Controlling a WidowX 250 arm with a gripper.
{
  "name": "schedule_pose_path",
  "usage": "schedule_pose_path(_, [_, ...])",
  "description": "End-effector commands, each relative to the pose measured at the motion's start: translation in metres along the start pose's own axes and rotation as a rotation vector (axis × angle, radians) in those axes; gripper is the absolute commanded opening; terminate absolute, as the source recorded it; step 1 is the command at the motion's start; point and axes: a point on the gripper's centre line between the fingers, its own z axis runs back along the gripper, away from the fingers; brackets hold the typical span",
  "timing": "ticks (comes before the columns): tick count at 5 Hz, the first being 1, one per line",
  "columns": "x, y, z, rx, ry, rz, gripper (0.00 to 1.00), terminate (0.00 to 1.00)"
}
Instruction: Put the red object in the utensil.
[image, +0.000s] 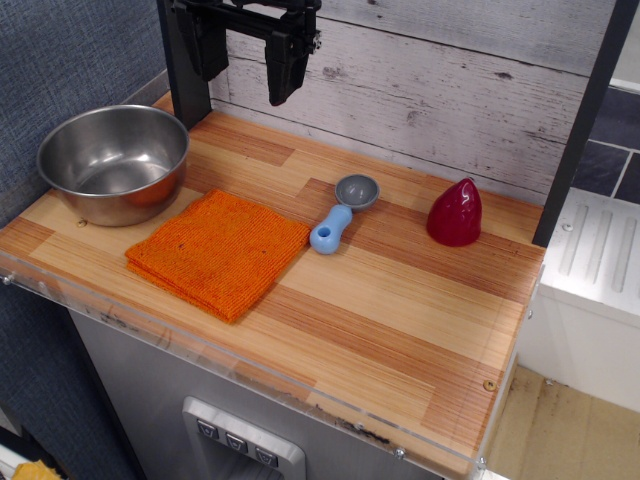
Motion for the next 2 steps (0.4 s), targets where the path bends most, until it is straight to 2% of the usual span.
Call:
schedule_pose_path(1, [0.000,0.000,0.000,0.000,0.000,0.000,1.00,0.00])
schedule_pose_path(2, [0.028,-0.042,-0.016,-0.072,-0.018,-0.104,1.00,0.00])
